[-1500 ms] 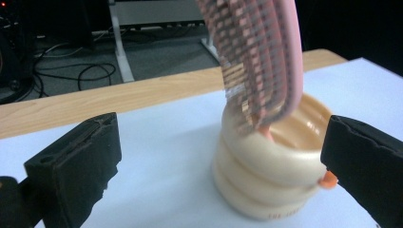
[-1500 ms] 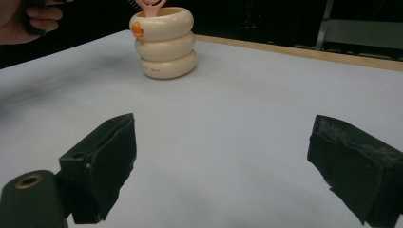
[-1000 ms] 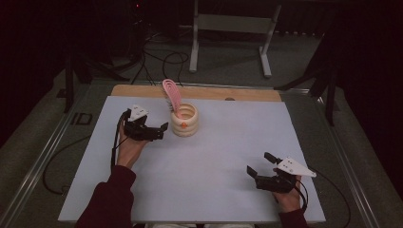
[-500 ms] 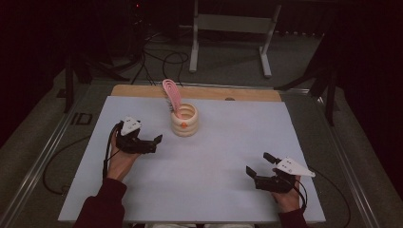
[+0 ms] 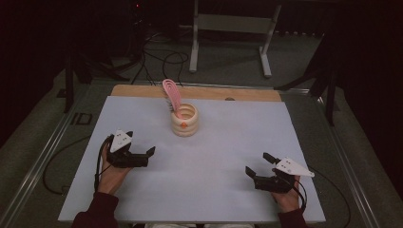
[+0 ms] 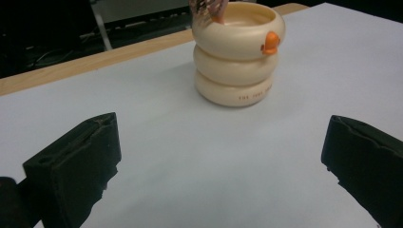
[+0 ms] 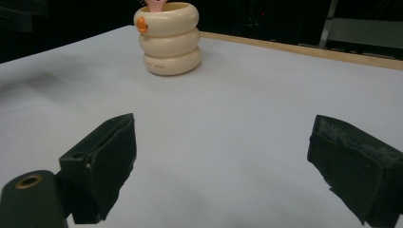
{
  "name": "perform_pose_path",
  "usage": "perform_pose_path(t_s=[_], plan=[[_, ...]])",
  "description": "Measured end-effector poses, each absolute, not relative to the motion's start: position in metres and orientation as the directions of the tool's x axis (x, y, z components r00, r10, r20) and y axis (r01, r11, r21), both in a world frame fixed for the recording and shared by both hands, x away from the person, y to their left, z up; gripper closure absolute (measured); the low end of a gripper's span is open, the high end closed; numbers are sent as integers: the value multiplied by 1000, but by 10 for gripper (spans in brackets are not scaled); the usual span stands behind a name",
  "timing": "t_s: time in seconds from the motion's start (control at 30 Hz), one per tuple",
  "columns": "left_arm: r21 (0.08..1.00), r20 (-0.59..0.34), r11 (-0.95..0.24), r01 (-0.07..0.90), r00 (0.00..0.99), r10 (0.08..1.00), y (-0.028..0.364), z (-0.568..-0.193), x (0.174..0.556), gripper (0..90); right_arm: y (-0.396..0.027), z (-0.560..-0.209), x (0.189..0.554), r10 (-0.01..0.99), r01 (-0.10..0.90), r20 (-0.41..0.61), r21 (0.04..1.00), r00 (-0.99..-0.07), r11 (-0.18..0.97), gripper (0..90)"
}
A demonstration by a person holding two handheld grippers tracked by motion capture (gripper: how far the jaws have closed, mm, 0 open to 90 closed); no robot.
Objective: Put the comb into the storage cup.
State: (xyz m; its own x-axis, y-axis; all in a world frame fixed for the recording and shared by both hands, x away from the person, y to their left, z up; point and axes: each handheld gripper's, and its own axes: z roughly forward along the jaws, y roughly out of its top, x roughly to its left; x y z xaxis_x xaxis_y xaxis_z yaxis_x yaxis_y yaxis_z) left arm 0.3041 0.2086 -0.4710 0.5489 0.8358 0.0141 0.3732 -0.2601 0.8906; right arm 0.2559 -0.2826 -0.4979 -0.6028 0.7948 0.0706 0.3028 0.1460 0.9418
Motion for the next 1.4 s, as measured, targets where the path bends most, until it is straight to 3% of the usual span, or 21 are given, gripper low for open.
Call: perform_pose_path(t_s=[0.93, 1.4], plan=[[912, 27, -237, 334, 530, 848, 240, -491, 260, 0, -283, -494, 254, 805, 299, 75, 945, -588, 131, 92], [956, 20, -160, 246, 491, 871, 247, -487, 245, 0, -280, -494, 254, 805, 286, 44, 945, -591, 158, 92]])
